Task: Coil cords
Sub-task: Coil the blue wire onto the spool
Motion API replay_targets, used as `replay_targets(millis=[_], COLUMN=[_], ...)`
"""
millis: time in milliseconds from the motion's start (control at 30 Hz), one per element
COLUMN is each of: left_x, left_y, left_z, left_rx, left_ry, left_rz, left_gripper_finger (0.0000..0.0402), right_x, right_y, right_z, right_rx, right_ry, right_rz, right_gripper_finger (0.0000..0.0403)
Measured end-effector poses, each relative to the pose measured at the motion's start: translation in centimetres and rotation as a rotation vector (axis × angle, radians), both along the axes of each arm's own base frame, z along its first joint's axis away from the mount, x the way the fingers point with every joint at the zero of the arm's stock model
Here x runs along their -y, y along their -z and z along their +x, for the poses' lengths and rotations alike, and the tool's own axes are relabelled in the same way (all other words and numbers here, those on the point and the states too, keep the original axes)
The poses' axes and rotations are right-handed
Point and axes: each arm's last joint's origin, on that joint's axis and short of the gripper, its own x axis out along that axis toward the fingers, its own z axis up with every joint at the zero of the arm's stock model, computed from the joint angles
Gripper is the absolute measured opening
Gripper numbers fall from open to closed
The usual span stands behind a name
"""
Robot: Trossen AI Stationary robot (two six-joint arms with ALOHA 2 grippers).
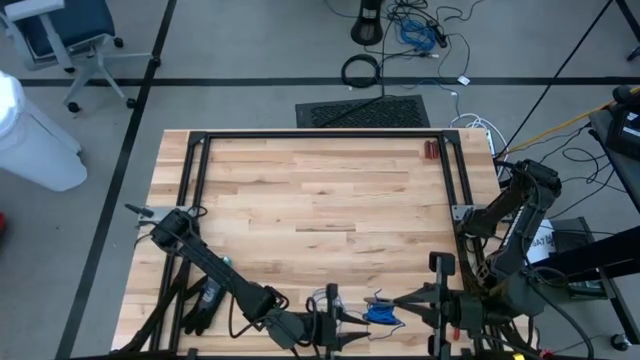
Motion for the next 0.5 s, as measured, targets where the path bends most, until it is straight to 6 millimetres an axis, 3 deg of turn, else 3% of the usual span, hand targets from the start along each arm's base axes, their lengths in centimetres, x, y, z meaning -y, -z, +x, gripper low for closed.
replay_targets(millis=[500], left_x=[0.22], left_y=[0.48], left_z=[-0.15], left_rx=[-0.063], left_ry=[0.105], left_rz=[0.029], left_gripper_finger=[0.0093], right_x=[-0.19], right_y=[-0.02], right_z=[-0.27], right_rx=[0.001], right_ry=[-0.009], right_rz=[-0.004], right_gripper_finger=[0.0])
